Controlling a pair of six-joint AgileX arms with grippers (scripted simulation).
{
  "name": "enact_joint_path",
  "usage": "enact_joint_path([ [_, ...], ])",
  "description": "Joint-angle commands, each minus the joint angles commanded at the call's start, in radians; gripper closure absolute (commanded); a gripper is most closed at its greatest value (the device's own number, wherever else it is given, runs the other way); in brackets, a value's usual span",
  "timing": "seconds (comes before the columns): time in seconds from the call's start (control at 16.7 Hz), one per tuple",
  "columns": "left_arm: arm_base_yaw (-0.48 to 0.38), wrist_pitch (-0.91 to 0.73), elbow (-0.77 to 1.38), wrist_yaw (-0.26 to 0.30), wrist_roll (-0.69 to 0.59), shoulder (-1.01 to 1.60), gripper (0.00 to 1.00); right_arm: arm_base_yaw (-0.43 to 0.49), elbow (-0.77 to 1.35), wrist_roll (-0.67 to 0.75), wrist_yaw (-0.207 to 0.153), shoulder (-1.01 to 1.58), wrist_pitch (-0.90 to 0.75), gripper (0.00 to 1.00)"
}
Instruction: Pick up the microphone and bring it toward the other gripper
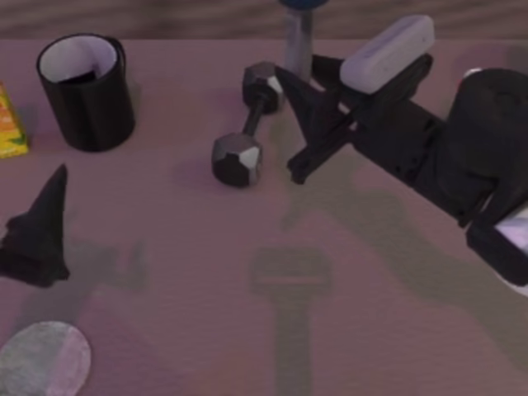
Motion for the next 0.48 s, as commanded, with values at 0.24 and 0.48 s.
enact_joint_path([
  [0.24,-0.096,0.134,0.196,0.163,0.005,0.328,0.0,0.0,0.0,0.0,0.0,0.0,0.0,1.0],
  [0.48,-0.18,0.248,0.366,0.306,0.012,0.623,0.0,0.0,0.0,0.0,0.0,0.0,0.0,1.0],
])
